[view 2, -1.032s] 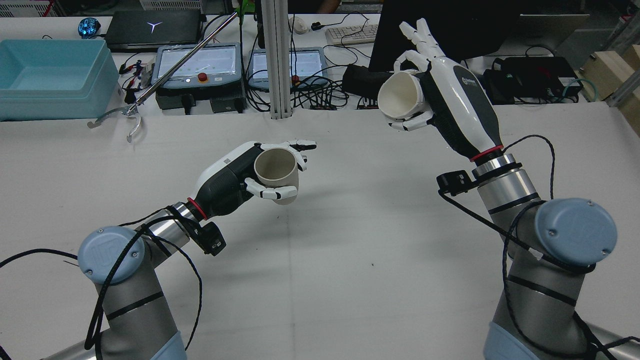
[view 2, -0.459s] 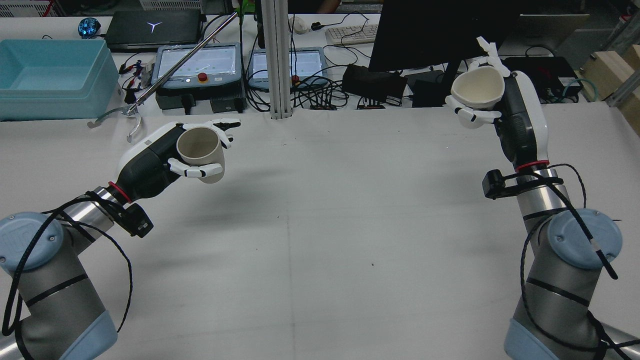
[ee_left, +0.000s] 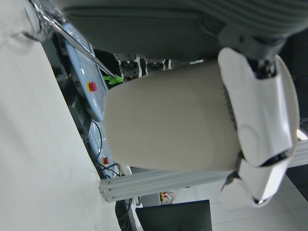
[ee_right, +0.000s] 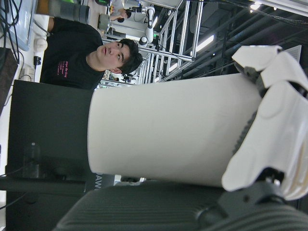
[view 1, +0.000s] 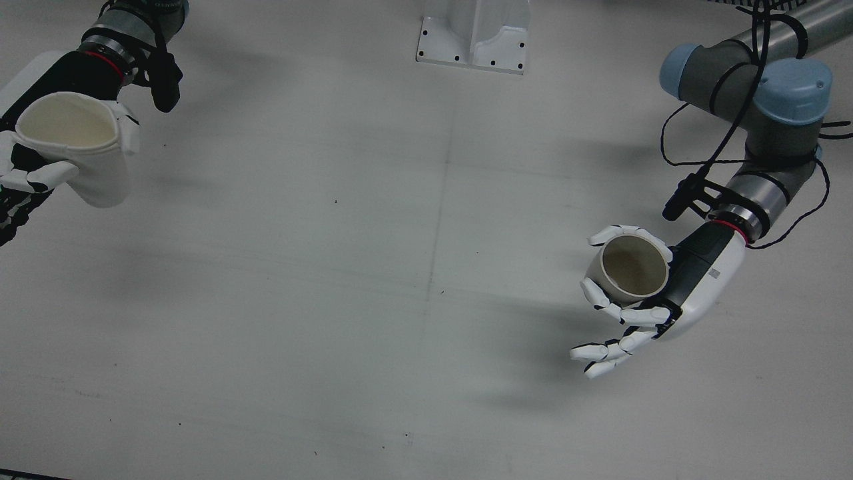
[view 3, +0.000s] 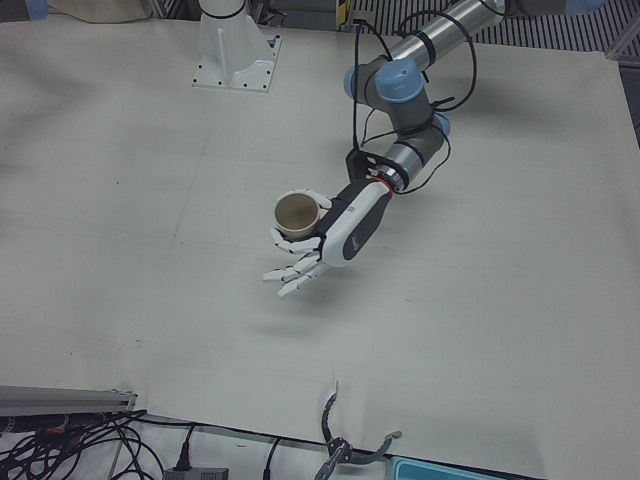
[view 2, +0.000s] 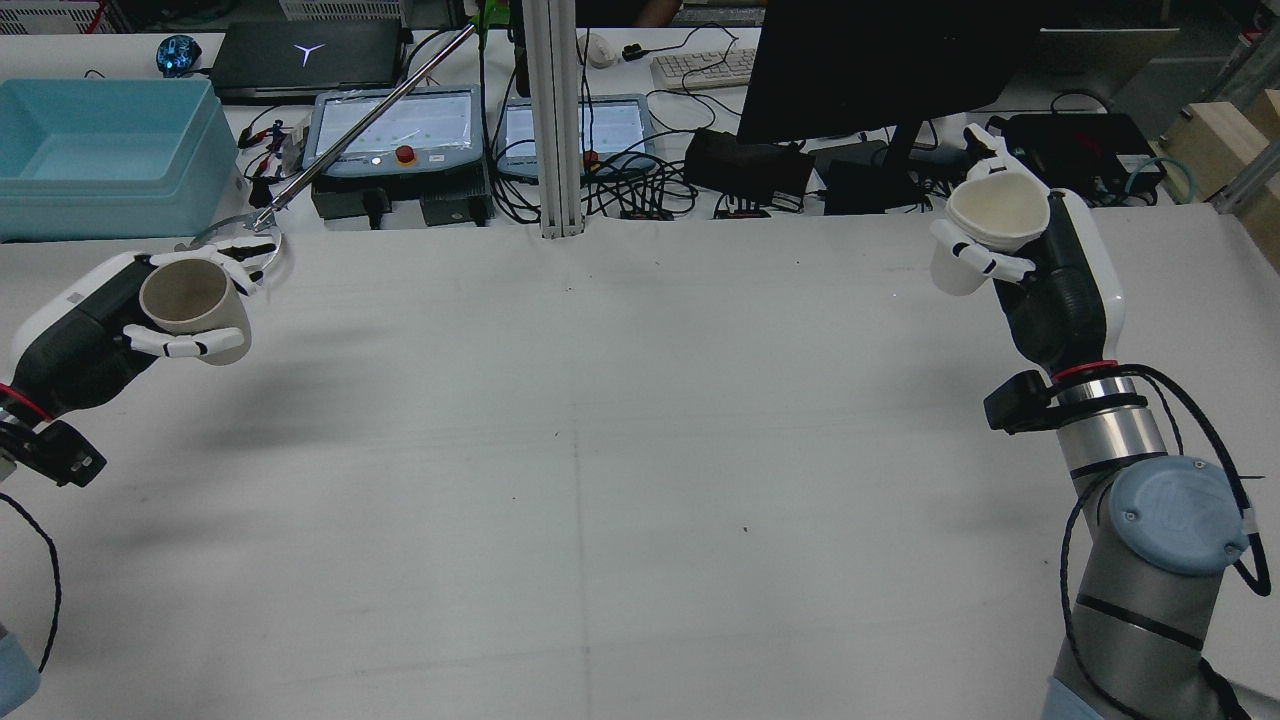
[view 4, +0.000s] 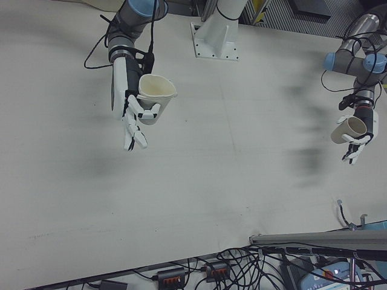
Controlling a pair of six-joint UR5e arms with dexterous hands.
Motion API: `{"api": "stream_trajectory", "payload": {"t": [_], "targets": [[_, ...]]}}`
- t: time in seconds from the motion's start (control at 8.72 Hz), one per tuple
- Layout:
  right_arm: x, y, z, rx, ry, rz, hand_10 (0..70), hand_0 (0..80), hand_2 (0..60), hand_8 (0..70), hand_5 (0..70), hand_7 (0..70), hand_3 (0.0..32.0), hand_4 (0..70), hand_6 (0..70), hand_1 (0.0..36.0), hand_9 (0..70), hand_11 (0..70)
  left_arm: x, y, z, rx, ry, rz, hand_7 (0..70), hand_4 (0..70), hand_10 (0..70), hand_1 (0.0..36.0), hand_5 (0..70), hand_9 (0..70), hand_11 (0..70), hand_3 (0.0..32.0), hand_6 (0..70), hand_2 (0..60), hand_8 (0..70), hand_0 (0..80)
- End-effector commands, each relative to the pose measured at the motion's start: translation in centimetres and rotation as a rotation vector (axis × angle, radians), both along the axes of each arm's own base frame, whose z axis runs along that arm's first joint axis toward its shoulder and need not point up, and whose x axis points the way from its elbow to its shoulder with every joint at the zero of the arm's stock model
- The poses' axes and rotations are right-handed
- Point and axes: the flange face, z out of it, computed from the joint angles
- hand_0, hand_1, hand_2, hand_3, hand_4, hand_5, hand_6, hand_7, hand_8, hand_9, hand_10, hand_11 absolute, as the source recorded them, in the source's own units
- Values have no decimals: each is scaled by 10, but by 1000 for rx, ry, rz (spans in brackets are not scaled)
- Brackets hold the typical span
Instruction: Pour water
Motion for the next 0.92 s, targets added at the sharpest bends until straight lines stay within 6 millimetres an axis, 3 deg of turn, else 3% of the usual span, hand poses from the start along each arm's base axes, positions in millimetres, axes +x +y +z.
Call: {"api": "stream_trajectory", "payload": {"t": [0.0, 0.23, 0.46, 0.8], "targets": [[9, 29, 47, -49, -38, -57, 30, 449, 600, 6, 700, 158, 0, 297, 83, 216, 36, 52, -96, 28, 101, -81, -59, -126, 177, 477, 108, 150, 465, 119, 166, 0, 151, 269, 75, 498], [19, 37, 67, -78, -5, -57, 41, 434, 595, 13, 700, 154, 0, 295, 82, 203, 48, 67, -105, 38, 163, -119, -88, -134, 172, 473, 106, 150, 461, 116, 165, 0, 147, 272, 73, 497], [18, 37, 71, -83, 3, -58, 40, 432, 586, 12, 700, 148, 0, 289, 78, 200, 46, 65, -108, 41, 241, -148, -105, -153, 172, 476, 109, 148, 461, 115, 168, 0, 150, 265, 73, 499], [17, 36, 68, -79, 0, -58, 40, 438, 580, 13, 700, 148, 0, 286, 80, 202, 47, 66, -124, 52, 296, -164, -92, -228, 165, 507, 105, 138, 443, 113, 161, 0, 142, 250, 70, 494]]}}
